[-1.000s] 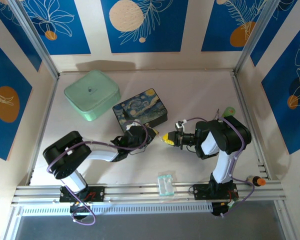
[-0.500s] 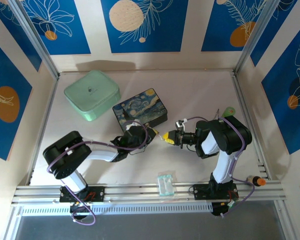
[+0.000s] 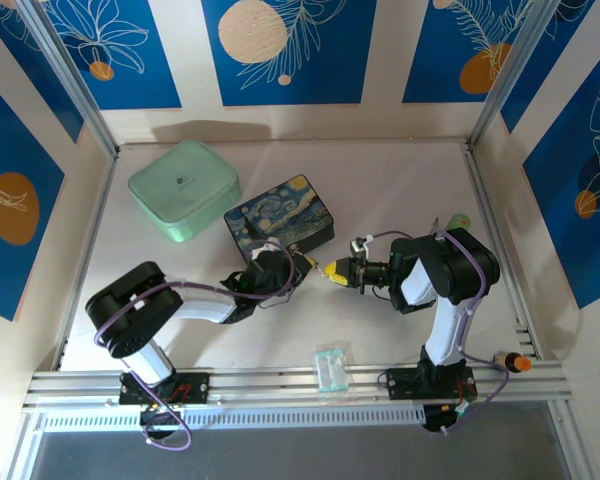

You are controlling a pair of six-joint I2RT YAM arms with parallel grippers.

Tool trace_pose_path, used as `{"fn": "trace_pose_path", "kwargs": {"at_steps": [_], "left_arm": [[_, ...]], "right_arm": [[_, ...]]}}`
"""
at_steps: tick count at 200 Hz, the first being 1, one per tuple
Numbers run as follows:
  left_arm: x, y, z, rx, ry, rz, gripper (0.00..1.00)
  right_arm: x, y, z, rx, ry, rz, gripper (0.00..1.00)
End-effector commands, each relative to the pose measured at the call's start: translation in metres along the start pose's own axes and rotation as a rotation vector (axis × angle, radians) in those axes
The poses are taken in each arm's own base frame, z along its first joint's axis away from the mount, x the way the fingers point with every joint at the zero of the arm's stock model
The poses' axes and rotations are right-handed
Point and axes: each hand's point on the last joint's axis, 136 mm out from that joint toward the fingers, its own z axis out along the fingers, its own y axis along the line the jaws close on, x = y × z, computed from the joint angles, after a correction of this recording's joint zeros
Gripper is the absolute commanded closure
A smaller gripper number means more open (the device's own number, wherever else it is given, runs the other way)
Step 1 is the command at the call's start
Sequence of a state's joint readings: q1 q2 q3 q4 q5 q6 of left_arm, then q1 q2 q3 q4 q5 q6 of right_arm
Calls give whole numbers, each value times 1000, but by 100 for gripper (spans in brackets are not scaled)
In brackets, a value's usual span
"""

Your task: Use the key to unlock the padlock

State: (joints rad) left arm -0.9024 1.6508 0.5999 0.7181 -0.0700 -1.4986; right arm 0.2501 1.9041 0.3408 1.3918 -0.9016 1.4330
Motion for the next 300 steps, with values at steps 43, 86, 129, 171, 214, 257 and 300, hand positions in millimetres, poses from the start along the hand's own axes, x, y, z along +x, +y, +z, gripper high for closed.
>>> {"fn": "trace_pose_path", "kwargs": {"at_steps": [43,86,129,171,214,257,300], "left_arm": [[15,-4,1,43,84,-92,100],[13,0,1,17,74,-78,100],[14,4,3,-9,73,-68,100],[14,3,4,-11,76,-60,100],[15,-1,2,10,79,-76,100],[23,-19,1,86,117,-112,100],[25,-27,-5,108,129,-112,100]], "right_arm": [[-4,8,-1,-14,-3,-35,100],[-3,8,-6,-15,-17,-37,100],[-3,12,-3,-20,-7,-44,100],[1,16,0,-26,9,-57,100],[-3,8,2,-14,2,-42,100],[-10,13,2,-23,-10,-50,100],[-15,12,3,-22,-15,-40,100]]}}
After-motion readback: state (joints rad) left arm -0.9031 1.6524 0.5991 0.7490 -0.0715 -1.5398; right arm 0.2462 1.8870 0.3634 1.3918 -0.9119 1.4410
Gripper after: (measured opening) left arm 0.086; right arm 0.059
